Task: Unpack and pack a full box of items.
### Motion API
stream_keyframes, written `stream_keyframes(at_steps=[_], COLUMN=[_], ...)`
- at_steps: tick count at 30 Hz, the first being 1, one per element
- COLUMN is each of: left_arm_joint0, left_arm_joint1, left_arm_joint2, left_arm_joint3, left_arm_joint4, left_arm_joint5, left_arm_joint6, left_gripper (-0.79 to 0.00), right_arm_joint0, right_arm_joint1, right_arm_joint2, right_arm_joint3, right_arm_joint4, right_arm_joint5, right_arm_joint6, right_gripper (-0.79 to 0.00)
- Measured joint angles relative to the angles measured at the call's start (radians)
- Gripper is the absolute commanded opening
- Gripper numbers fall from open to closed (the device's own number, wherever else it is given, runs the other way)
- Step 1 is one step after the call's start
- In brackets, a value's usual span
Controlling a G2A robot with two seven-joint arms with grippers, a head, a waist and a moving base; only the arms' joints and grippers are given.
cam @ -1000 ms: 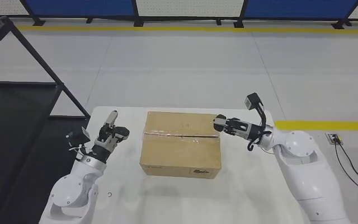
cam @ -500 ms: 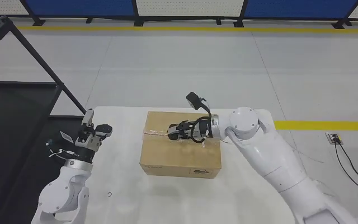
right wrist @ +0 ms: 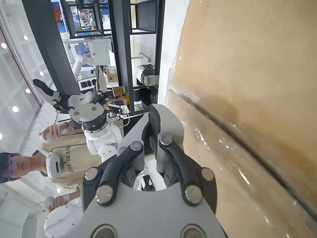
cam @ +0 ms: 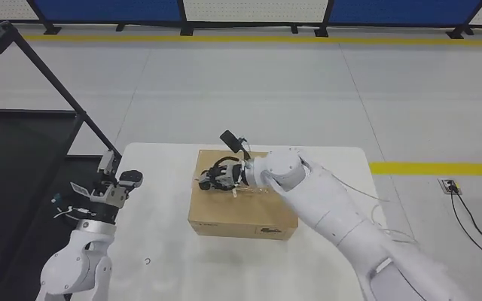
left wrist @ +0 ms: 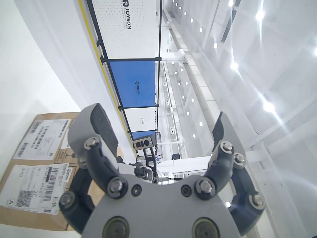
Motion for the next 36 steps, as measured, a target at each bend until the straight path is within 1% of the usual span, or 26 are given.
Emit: stream_keyframes(at_steps=[8, 14, 17, 25, 36], left_arm_joint0=[-0.001, -0.002, -0.005, -0.019, -0.037], left_arm_joint1=[0.001, 0.001, 0.001, 0.001, 0.001], left_arm_joint2=[0.001, 0.003, 0.007, 0.020, 0.037], left_arm_joint3=[-0.001, -0.011, -0.014, -0.014, -0.007], left_arm_joint4=[-0.001, -0.005, -0.004, 0.006, 0.019], left_arm_joint5=[0.001, -0.002, -0.001, 0.005, 0.010], left_arm_joint6=[-0.003, 0.000, 0.002, 0.005, 0.006], left_gripper=[0.000, 0.000, 0.000, 0.000, 0.000], right_arm_joint0=[0.041, 0.058, 0.063, 0.073, 0.071], right_arm_joint1=[-0.088, -0.133, -0.148, -0.160, -0.147], right_arm_joint2=[-0.034, -0.055, -0.055, -0.033, 0.006], right_arm_joint3=[0.148, 0.220, 0.252, 0.318, 0.337], right_arm_joint4=[0.007, -0.039, -0.051, -0.071, -0.099], right_arm_joint5=[-0.017, -0.031, -0.043, -0.070, -0.071], right_arm_joint6=[-0.021, -0.049, -0.046, -0.031, 0.023], right_gripper=[-0.785, -0.785, -0.785, -0.785, -0.785])
